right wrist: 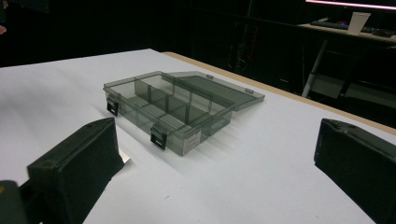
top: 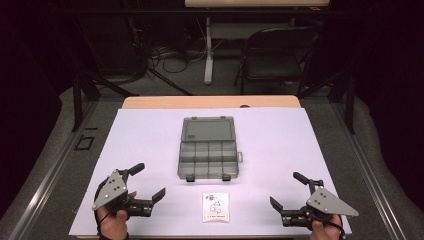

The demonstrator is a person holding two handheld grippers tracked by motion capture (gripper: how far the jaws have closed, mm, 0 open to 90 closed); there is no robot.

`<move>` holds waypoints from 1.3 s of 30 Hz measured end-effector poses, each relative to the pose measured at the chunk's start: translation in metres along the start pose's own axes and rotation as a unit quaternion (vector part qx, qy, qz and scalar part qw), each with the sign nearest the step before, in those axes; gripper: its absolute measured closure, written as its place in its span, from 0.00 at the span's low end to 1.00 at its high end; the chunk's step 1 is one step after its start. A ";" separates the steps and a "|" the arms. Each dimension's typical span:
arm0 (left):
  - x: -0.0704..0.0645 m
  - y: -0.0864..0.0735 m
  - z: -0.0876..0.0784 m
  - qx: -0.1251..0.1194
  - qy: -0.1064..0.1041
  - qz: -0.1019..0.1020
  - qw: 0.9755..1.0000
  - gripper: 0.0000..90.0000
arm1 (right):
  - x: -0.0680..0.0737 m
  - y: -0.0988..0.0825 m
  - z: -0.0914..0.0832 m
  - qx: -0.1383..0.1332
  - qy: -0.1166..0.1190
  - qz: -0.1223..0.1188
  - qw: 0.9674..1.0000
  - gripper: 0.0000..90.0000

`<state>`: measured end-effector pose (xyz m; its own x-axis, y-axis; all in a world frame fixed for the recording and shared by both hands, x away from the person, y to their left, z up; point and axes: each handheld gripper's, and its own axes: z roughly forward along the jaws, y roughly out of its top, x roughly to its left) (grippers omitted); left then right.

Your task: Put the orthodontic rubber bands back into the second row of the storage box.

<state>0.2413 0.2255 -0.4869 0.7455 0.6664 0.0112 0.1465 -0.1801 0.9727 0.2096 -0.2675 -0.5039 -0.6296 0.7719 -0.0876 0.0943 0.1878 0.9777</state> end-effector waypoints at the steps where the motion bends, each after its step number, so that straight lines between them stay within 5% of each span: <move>1: 0.000 0.000 0.000 0.001 0.000 0.001 1.000 0.01 | 0.000 0.000 0.000 0.000 0.000 0.000 1.000 0.00; 16: 0.001 0.003 -0.001 0.006 -0.015 -0.009 1.000 0.01 | 0.001 0.000 0.000 0.000 0.001 0.002 1.000 0.00; 21: 0.006 0.003 0.006 0.019 -0.023 -0.034 0.999 0.01 | 0.000 0.002 -0.002 -0.003 -0.005 0.002 1.000 0.00; 39: 0.008 0.024 0.027 0.064 -0.033 -0.050 0.996 0.02 | 0.003 0.002 -0.001 -0.004 -0.002 -0.004 1.000 0.00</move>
<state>0.2683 0.2067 -0.4693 0.7643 0.6365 -0.1035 0.2999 -0.2086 0.9309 0.2071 -0.2653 -0.5017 -0.6268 0.7732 -0.0964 0.0824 0.1888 0.9786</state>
